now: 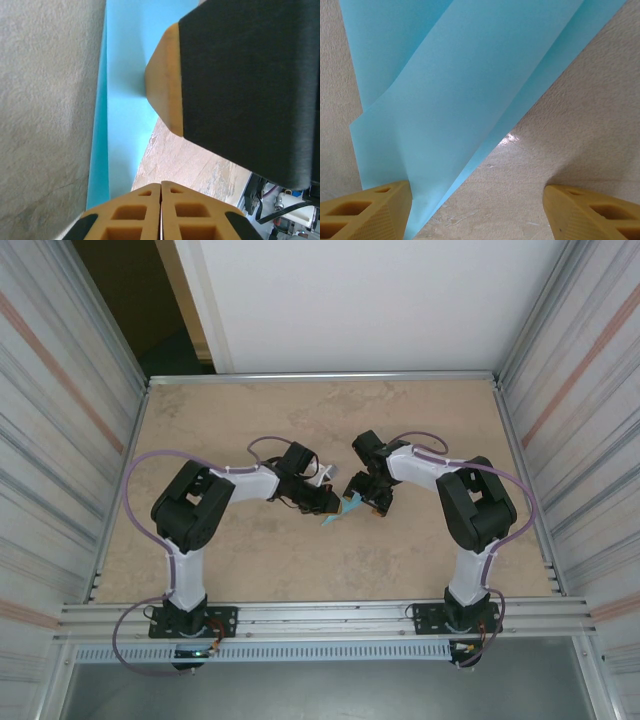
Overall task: Fold a paper plane with a square sheet of paper (pick it up from the middle)
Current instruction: Fold the wing for the fifth time at the center of the table.
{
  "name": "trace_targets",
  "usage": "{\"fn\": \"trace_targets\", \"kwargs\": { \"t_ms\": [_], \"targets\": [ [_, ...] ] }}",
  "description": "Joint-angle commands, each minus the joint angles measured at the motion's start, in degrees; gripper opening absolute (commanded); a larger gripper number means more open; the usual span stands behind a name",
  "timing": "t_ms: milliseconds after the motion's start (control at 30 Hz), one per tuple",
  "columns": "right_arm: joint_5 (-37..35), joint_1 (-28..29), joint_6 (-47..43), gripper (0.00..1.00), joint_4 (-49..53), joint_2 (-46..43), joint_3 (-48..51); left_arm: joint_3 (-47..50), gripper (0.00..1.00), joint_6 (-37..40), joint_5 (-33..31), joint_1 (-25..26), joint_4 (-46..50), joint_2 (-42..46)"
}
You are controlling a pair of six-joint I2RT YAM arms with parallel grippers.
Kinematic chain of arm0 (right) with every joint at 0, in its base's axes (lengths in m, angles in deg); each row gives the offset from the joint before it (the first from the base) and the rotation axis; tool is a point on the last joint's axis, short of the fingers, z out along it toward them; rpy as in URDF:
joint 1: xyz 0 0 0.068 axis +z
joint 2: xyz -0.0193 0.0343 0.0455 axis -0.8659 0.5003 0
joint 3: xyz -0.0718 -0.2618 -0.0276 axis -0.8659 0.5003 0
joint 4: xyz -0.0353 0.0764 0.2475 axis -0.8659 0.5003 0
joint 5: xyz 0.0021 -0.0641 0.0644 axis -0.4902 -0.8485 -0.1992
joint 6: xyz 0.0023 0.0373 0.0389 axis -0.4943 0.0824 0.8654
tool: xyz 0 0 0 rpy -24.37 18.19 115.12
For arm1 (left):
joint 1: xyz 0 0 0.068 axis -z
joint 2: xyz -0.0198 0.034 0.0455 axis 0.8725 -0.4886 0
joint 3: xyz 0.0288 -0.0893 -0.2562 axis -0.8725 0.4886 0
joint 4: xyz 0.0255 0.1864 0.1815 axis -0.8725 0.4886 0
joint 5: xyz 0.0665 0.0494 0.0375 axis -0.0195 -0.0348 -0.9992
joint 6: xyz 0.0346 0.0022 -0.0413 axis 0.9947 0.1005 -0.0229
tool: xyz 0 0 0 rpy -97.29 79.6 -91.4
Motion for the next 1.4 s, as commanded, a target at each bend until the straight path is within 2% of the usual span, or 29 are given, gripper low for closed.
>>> {"fn": "trace_targets", "kwargs": {
  "t_ms": [0, 1033, 1167, 1367],
  "targets": [
    [0.3, 0.1, -0.9, 0.71, -7.2, 10.3, 5.8, -1.8, 0.1, 0.0, -0.4, 0.0, 0.6, -1.1],
    [0.6, 0.2, -1.1, 0.71, -7.0, 10.5, 5.8, -1.2, 0.09, -0.4, -4.0, -0.6, 2.6, -4.1],
    [0.9, 0.0, -2.3, 0.71, -6.0, 7.1, 4.9, -1.4, 0.08, 0.0, -4.4, -0.6, 3.5, -4.1],
    [-0.1, -1.6, -5.6, 0.72, -6.3, -6.1, 5.7, -1.4, 0.08, 0.4, -4.9, -0.6, 4.7, -4.2]
  ]
}}
